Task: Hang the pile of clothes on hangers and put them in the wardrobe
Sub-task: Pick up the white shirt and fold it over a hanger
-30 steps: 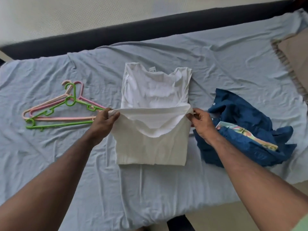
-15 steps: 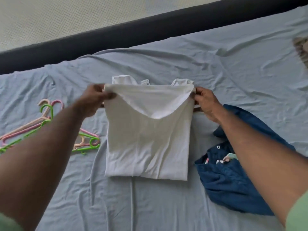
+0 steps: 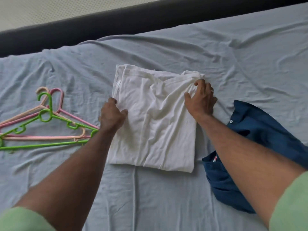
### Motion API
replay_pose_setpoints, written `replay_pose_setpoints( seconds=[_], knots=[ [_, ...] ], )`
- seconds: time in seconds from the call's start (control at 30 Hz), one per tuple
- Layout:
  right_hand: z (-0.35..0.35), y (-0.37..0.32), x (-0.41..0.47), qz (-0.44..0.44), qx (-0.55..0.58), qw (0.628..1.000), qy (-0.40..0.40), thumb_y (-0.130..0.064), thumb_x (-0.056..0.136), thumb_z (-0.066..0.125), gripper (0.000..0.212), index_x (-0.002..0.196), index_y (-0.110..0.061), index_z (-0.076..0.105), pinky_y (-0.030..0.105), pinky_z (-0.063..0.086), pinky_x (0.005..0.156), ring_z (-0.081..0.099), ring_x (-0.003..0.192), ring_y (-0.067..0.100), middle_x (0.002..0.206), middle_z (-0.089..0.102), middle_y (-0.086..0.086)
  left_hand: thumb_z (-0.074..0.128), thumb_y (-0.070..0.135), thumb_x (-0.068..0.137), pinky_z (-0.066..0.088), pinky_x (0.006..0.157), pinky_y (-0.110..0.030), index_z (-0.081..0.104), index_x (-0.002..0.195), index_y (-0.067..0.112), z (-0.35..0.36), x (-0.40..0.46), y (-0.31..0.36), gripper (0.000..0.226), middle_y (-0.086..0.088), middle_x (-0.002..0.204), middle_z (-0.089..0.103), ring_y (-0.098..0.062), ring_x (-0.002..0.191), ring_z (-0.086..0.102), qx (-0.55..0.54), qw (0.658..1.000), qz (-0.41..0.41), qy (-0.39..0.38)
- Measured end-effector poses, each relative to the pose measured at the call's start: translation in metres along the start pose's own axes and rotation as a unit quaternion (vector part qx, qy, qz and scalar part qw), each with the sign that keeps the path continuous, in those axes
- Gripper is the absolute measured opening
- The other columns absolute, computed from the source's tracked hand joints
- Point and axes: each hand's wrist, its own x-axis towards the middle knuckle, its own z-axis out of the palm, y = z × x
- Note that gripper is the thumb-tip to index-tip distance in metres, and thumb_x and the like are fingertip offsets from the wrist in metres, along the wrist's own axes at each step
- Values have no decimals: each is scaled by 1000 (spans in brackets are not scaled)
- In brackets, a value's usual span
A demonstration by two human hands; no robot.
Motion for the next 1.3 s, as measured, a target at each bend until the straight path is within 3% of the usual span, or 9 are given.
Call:
replay_pose_setpoints(
  seconds=[0.17, 0.27, 0.4, 0.57, 0.7, 0.83, 1.07, 1.17, 1.3],
  knots=[
    [9, -21, -33, -59, -18, 998, -17, -19, 85, 65, 25, 109, -15, 59, 49, 40, 89, 53, 114, 36, 117, 56, 10, 75, 21, 85, 51, 84, -33, 66, 105, 8, -14, -23, -20, 25, -6, 91, 66, -26, 91, 64, -95, 994, 50, 30],
    [21, -45, -67, -120, -17, 991, -51, -13, 83, 61, 22, 105, -14, 61, 47, 39, 86, 54, 112, 34, 112, 57, 9, 73, 21, 88, 49, 77, -29, 70, 94, 10, -29, -38, -37, 13, -2, 86, 66, -20, 83, 62, -93, 994, 62, 17],
    [34, -86, -111, -116, 3, 989, -89, -12, 86, 62, 15, 101, -14, 63, 45, 41, 89, 54, 112, 31, 111, 59, 8, 73, 19, 87, 52, 73, -32, 72, 86, 10, -52, -51, -71, 9, -5, 81, 71, -21, 76, 64, -68, 995, 77, -15],
    [56, -139, -163, -169, 100, 971, -139, -3, 86, 59, 9, 91, -8, 64, 45, 53, 78, 62, 88, 33, 94, 63, 10, 77, 19, 85, 47, 69, -34, 65, 78, 10, -89, -57, -126, 17, -3, 71, 64, -19, 66, 56, -55, 994, 90, -30],
    [84, -187, -193, -182, 120, 950, -225, -6, 93, 54, 20, 105, -10, 70, 46, 52, 87, 64, 99, 33, 107, 66, 11, 76, 16, 85, 46, 70, -30, 70, 83, 8, -130, -51, -178, 10, -5, 74, 67, -24, 74, 62, -40, 996, 79, -25],
    [112, -246, -201, -175, 44, 942, -283, -8, 92, 55, 33, 124, -15, 63, 41, 48, 93, 58, 113, 35, 122, 62, 12, 76, 16, 86, 46, 68, -30, 70, 83, 7, -172, -38, -229, 10, -6, 76, 68, -24, 75, 63, -39, 998, 53, -20],
    [155, -284, -200, -147, -63, 951, -264, -20, 96, 58, 19, 114, -16, 65, 41, 51, 93, 59, 110, 38, 118, 58, 13, 78, 16, 84, 43, 69, -27, 70, 82, 9, -200, -33, -296, 11, -6, 78, 68, -24, 76, 63, -40, 998, 46, -16],
    [157, -281, -203, -169, -60, 946, -271, -21, 94, 63, 13, 105, -15, 62, 42, 51, 85, 60, 104, 39, 112, 60, 15, 79, 18, 83, 46, 80, -32, 70, 95, 9, -198, -35, -315, 17, -8, 95, 67, -24, 90, 61, -46, 997, 54, -2],
    [145, -275, -206, -212, -51, 933, -287, -15, 97, 57, 8, 104, -16, 53, 41, 45, 76, 60, 94, 38, 103, 64, 16, 81, 34, 80, 42, 102, -48, 60, 122, 20, -197, -40, -320, 49, -8, 125, 51, -29, 124, 45, -25, 999, 21, 31]
  ],
)
